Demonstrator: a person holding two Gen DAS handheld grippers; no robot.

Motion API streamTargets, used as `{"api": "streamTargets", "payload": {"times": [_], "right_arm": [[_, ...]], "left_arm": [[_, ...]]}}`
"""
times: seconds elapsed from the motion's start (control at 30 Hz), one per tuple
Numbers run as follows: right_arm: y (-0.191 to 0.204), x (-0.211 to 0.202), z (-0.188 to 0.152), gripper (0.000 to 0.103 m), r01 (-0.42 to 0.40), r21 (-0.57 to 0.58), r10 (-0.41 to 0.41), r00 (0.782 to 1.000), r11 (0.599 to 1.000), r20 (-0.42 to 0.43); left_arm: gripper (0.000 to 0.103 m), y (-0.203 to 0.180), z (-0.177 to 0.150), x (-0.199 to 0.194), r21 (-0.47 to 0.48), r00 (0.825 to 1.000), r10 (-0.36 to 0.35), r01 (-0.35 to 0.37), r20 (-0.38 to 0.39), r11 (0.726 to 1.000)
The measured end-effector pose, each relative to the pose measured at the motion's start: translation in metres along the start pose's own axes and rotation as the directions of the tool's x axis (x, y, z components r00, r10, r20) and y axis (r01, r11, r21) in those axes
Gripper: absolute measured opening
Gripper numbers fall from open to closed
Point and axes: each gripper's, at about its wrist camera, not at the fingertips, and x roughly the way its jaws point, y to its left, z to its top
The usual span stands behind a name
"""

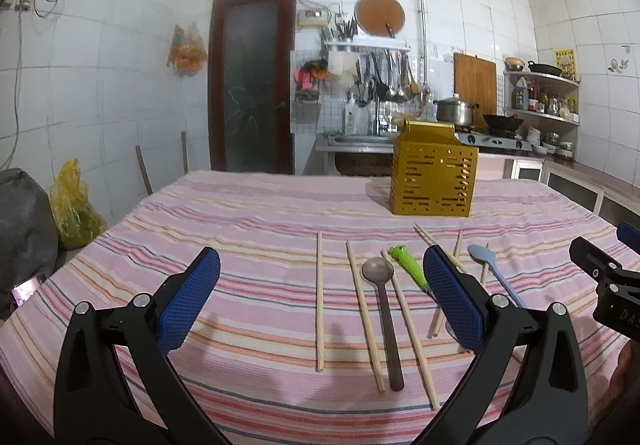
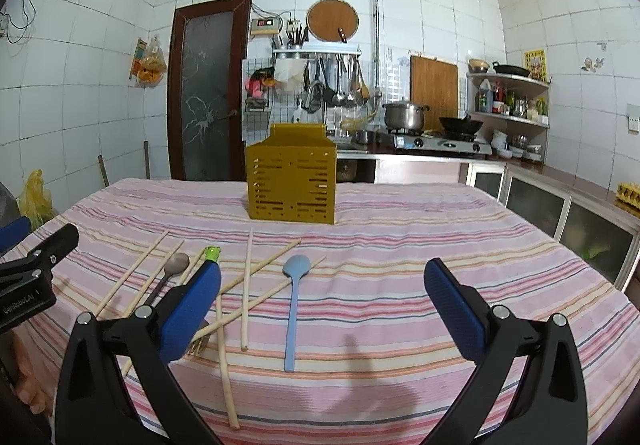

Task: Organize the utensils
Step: 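Grasp the blue plastic spoon with the right tool while the left tool grasps a wooden chopstick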

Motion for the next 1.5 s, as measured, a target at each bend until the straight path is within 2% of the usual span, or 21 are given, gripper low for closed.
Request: {"api": "streamTargets", "payload": {"times": [0.13,0.23,0.33,0.4,0.5,0.63,0.77,0.83,0.9,1.1,1.13,1.2,1.27,1.33,1.4,1.5], "right_arm": [[-0.003,0.003,-0.001,0.099,0.001,0.012,-0.001,1.0,1.0,-0.019],[-0.006,0.018,0.003,0.099,0.007,0.023,-0.005,0.997,1.0,-0.082],[-0.011,0.042,0.01,0.099,-0.006,0.067,0.017,0.988,0.998,-0.157],[-0.011,0.054,0.014,0.099,0.006,0.055,0.004,0.983,0.998,-0.184],[-0.006,0.08,0.018,0.099,0.006,0.018,-0.001,0.968,1.0,-0.251],[-0.002,0.114,0.018,0.099,-0.011,0.02,0.017,0.941,1.0,-0.337],[0.0,0.14,0.017,0.099,-0.003,0.005,0.004,0.919,1.0,-0.394],[0.003,0.156,0.016,0.099,0.003,-0.016,-0.01,0.907,1.0,-0.422],[0.005,0.168,0.013,0.099,0.009,-0.03,-0.021,0.897,1.0,-0.441],[0.015,0.193,0.008,0.099,0.004,-0.069,-0.037,0.87,0.998,-0.492],[0.016,0.196,0.006,0.098,0.005,-0.077,-0.043,0.864,0.997,-0.502],[0.017,0.199,0.003,0.093,0.004,-0.078,-0.044,0.857,0.997,-0.514],[0.015,0.202,0.001,0.085,-0.003,-0.066,-0.032,0.849,0.998,-0.528],[0.014,0.203,0.002,0.084,-0.001,-0.056,-0.029,0.849,0.998,-0.528],[0.015,0.204,0.002,0.081,0.001,-0.062,-0.033,0.849,0.998,-0.527],[0.019,0.206,0.002,0.074,-0.008,-0.07,-0.031,0.849,0.998,-0.527]], "left_arm": [[0.098,0.006,0.001,0.013,-0.018,0.998,-0.015,0.014,-0.067,1.0],[0.098,0.009,0.004,0.028,-0.022,0.989,-0.037,0.034,-0.14,0.999],[0.098,0.01,0.009,0.044,0.001,0.979,-0.031,0.032,-0.202,0.999],[0.098,0.012,0.013,0.054,0.008,0.972,-0.029,0.031,-0.232,0.999],[0.098,0.018,0.016,0.069,-0.001,0.965,-0.014,0.014,-0.261,1.0],[0.098,0.018,0.024,0.085,0.032,0.957,-0.021,0.031,-0.29,0.999],[0.098,0.024,0.04,0.103,0.0,0.949,-0.051,0.054,-0.312,0.999],[0.098,0.023,0.045,0.116,0.016,0.943,-0.038,0.046,-0.329,0.999],[0.098,0.019,0.048,0.135,0.049,0.931,-0.017,0.037,-0.365,0.998],[0.098,0.02,0.05,0.189,0.035,0.883,-0.01,0.029,-0.469,0.999],[0.098,0.019,0.049,0.194,0.038,0.88,-0.006,0.027,-0.476,0.999],[0.098,0.019,0.041,0.206,0.055,0.869,0.015,0.014,-0.494,0.998],[0.098,0.02,0.033,0.216,0.062,0.849,0.028,0.006,-0.528,0.998],[0.098,0.022,0.026,0.223,0.054,0.835,0.025,0.006,-0.55,0.999],[0.098,0.023,0.023,0.228,0.049,0.83,0.03,-0.003,-0.557,0.999],[0.095,0.025,0.02,0.237,0.021,0.812,0.019,-0.009,-0.583,1.0]]}}
